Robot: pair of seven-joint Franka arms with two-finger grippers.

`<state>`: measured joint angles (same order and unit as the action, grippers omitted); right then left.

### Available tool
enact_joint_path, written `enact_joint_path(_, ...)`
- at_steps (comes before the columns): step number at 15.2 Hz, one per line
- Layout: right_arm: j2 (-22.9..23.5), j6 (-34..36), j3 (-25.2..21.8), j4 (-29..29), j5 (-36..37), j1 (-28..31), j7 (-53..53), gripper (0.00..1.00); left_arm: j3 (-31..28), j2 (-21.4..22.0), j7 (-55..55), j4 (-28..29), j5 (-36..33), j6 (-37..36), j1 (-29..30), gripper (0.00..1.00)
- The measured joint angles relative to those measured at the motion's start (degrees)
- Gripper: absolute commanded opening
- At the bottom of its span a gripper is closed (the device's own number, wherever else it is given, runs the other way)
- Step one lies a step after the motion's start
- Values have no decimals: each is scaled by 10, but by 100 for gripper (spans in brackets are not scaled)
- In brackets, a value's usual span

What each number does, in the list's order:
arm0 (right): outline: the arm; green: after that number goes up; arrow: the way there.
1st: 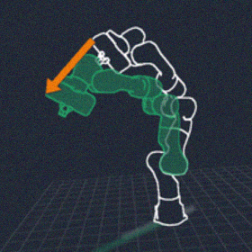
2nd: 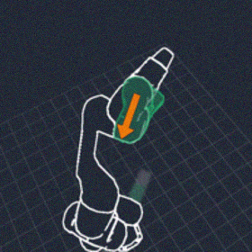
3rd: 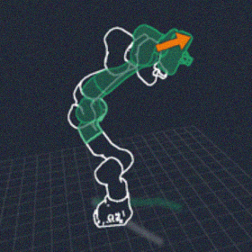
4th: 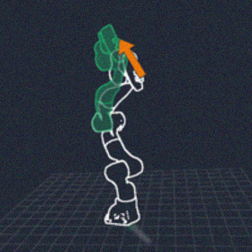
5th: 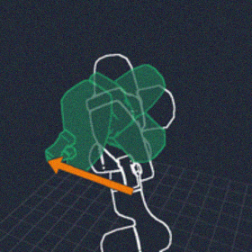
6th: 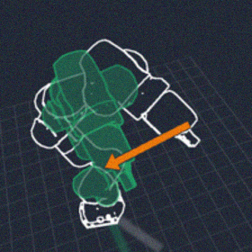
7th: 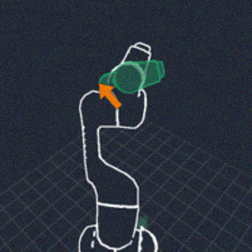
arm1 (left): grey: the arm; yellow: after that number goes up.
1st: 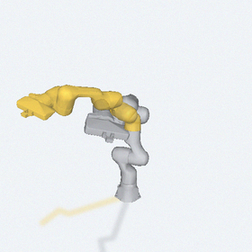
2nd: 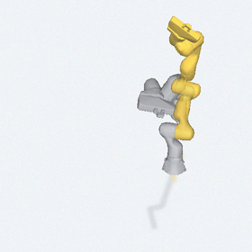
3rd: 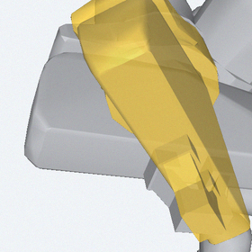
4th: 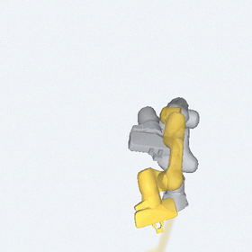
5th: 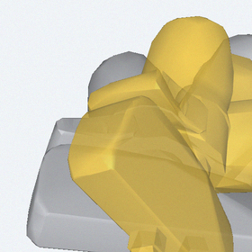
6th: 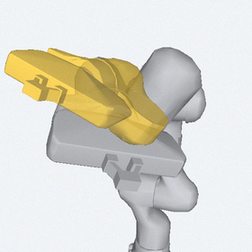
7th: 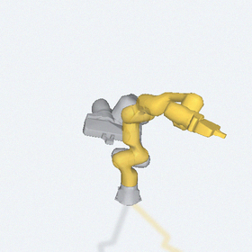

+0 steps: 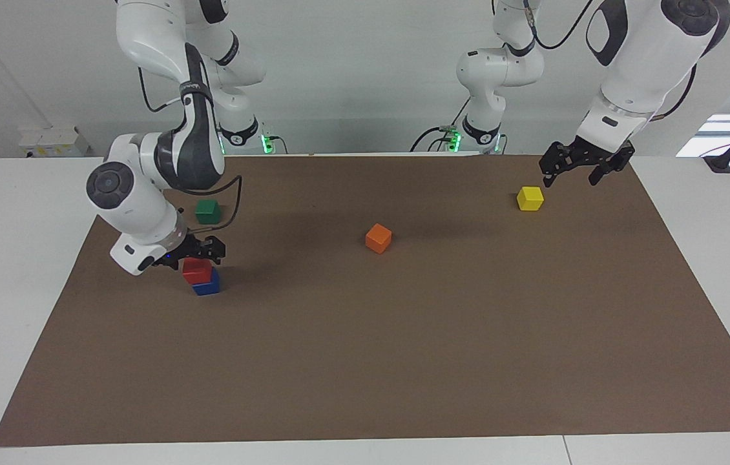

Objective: Transfer red block to right arm and stack on blue block
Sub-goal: 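Open the right gripper and raise it away from the blocks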

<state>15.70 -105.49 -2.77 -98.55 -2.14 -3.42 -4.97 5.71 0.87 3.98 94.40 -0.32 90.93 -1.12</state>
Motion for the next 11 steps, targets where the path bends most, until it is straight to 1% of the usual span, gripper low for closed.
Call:
enact_joint_path(6,-105,11,0,10,0,2,11,100,0,0,0,0,0,0,0,100)
enact_joint_path(8,-137,25,-4,12,0,5,12,100,0,0,0,0,0,0,0,100)
enact_joint_path(9,-149,38,-5,15,0,10,13,100,0,0,0,0,0,0,0,100)
enact_joint_path(11,-163,90,-6,33,0,21,13,100,0,0,0,0,0,0,0,100)
